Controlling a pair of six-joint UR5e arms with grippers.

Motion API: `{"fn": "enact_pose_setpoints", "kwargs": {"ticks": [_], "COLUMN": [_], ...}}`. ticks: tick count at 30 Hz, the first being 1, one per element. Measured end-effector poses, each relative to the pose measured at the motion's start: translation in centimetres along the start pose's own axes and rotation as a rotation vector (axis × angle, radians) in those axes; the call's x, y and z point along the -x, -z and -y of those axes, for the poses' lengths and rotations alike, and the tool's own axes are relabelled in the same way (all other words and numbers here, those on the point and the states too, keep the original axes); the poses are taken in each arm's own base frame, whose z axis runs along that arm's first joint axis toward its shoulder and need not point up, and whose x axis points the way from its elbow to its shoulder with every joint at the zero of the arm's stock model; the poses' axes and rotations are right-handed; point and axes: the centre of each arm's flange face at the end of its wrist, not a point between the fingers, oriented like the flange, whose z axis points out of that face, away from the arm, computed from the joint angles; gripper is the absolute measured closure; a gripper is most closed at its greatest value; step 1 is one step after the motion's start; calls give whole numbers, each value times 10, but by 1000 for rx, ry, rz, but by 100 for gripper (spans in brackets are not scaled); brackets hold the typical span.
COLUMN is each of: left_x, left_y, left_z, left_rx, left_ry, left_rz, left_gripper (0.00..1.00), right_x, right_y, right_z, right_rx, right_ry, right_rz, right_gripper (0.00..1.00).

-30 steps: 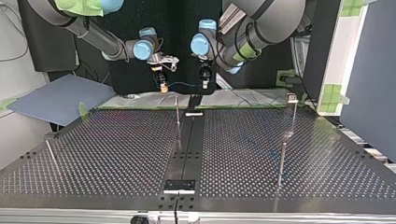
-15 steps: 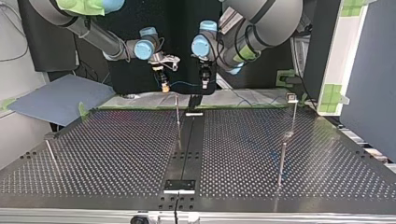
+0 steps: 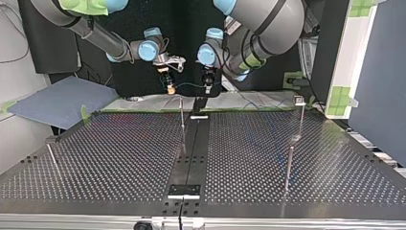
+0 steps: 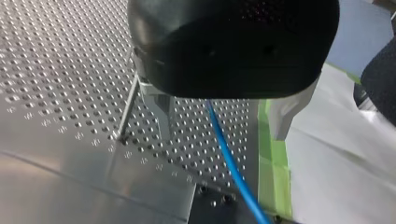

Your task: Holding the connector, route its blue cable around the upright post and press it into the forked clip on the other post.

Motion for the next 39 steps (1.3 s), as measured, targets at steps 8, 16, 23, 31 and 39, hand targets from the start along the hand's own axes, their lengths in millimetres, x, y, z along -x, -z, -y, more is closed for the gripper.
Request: {"fn": "enact_pose_setpoints", "kwargs": {"ticks": [8, 16, 23, 31, 39], "left_x": [9, 15, 18, 23, 25], "left_y": [-19, -26, -30, -33, -32], "left_z": [-8, -23, -33, -43, -46], "left_rx": [35, 80, 120, 177, 216], "left_ry": [-6, -24, -89, -114, -107], "left_rz": [51, 59, 59, 81, 98], "left_gripper": [0, 0, 0, 0, 0], "right_x": [0, 0, 1, 1, 1], "right_y": [0, 0, 0, 1, 1], "right_z": [-1, -1, -2, -2, -4], "right_rx": [0, -3, -2, -2, 1], "right_ry": [0, 1, 0, 0, 4], "right_rz": [1, 3, 9, 12, 14], "right_gripper": [100, 100, 100, 100, 100]}}
